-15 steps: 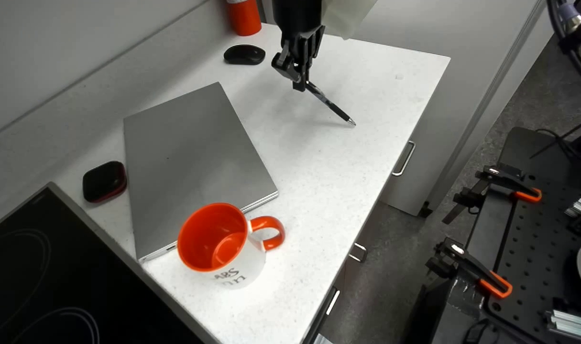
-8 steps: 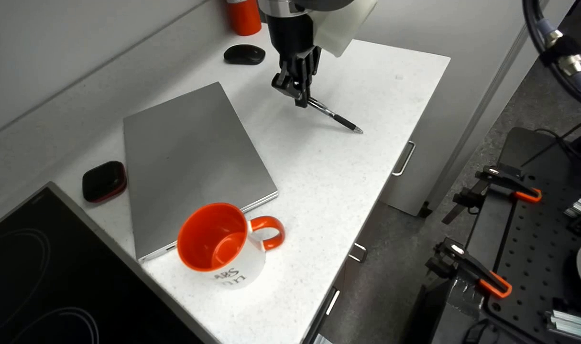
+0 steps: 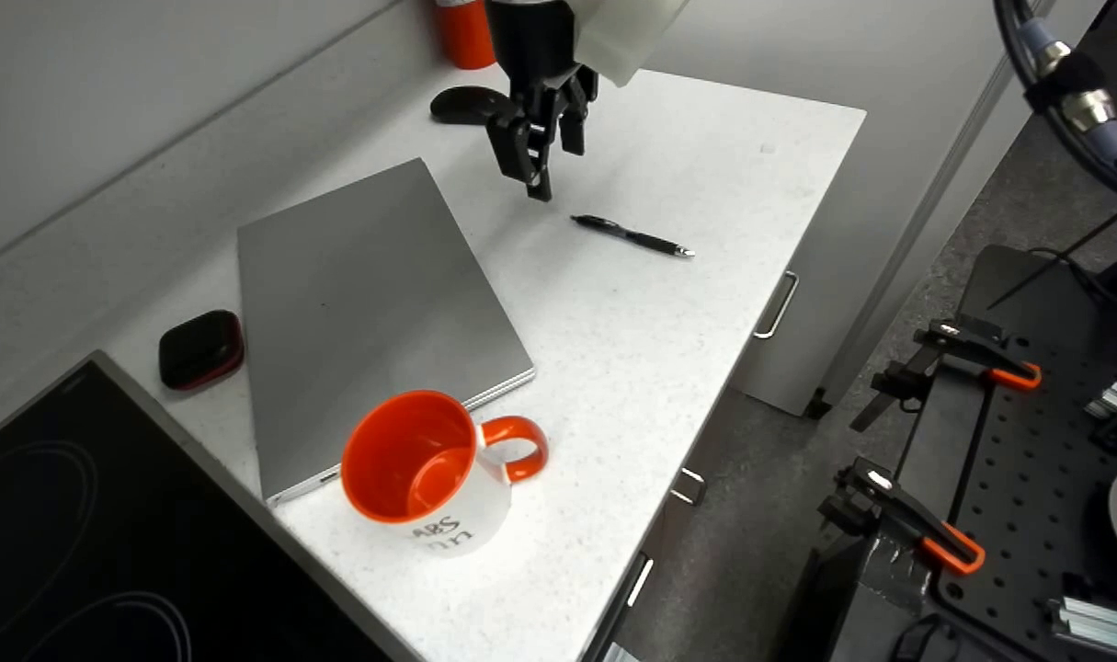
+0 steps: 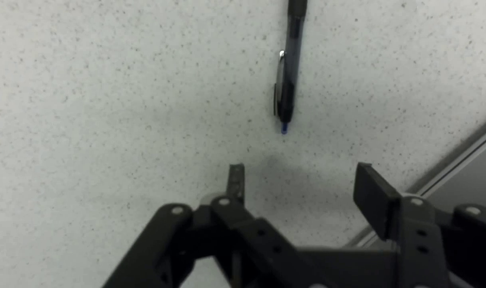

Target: Pick up the pen from the cup and put it on the table

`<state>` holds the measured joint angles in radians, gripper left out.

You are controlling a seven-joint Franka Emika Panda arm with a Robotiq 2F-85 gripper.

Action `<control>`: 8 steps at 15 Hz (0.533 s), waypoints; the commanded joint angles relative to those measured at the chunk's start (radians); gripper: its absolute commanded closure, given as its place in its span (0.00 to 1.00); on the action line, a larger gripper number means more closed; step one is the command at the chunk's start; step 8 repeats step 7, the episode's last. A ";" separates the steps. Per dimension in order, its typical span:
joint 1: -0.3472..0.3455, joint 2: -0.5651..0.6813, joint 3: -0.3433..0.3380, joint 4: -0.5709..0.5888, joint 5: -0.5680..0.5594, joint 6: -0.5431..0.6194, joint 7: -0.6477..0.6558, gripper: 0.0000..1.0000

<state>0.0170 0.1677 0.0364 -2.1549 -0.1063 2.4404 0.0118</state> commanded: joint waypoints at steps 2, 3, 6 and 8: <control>0.006 -0.030 -0.003 0.021 0.022 -0.003 -0.001 0.00; 0.007 -0.011 -0.007 0.017 0.002 -0.002 -0.001 0.05; 0.007 -0.022 -0.007 0.018 0.002 -0.002 -0.001 0.00; 0.007 -0.022 -0.007 0.018 0.002 -0.002 -0.001 0.00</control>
